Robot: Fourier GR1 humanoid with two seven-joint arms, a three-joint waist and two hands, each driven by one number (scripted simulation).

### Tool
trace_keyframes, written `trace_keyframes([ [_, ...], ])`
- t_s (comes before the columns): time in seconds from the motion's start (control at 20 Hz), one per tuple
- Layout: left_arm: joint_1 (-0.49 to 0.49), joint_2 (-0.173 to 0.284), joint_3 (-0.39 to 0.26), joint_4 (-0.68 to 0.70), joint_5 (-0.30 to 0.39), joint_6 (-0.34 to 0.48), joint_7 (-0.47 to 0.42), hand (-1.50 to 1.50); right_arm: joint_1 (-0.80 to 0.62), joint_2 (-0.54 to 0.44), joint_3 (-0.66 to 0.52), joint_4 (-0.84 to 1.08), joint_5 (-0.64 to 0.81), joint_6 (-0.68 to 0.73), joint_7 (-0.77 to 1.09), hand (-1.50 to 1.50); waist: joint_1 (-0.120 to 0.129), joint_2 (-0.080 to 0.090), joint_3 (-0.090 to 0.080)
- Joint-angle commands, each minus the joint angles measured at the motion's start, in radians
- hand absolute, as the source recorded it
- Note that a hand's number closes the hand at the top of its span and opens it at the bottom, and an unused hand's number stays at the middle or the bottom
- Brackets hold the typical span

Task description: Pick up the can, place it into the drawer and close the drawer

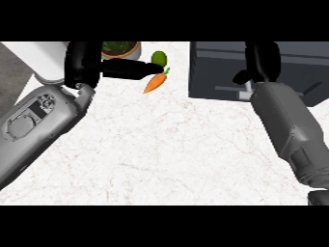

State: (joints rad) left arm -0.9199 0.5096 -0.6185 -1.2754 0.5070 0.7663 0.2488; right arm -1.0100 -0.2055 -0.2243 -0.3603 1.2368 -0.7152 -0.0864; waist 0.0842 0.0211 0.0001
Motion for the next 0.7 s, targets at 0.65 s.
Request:
trace_keyframes([
  [0.65,0.141,0.034,0.021,-0.107,-0.030,-0.008,-0.023,-1.50,-0.151,0.060,-0.189,0.063,-0.217,0.027,-0.197,-1.50,0.010,0.007,0.004],
])
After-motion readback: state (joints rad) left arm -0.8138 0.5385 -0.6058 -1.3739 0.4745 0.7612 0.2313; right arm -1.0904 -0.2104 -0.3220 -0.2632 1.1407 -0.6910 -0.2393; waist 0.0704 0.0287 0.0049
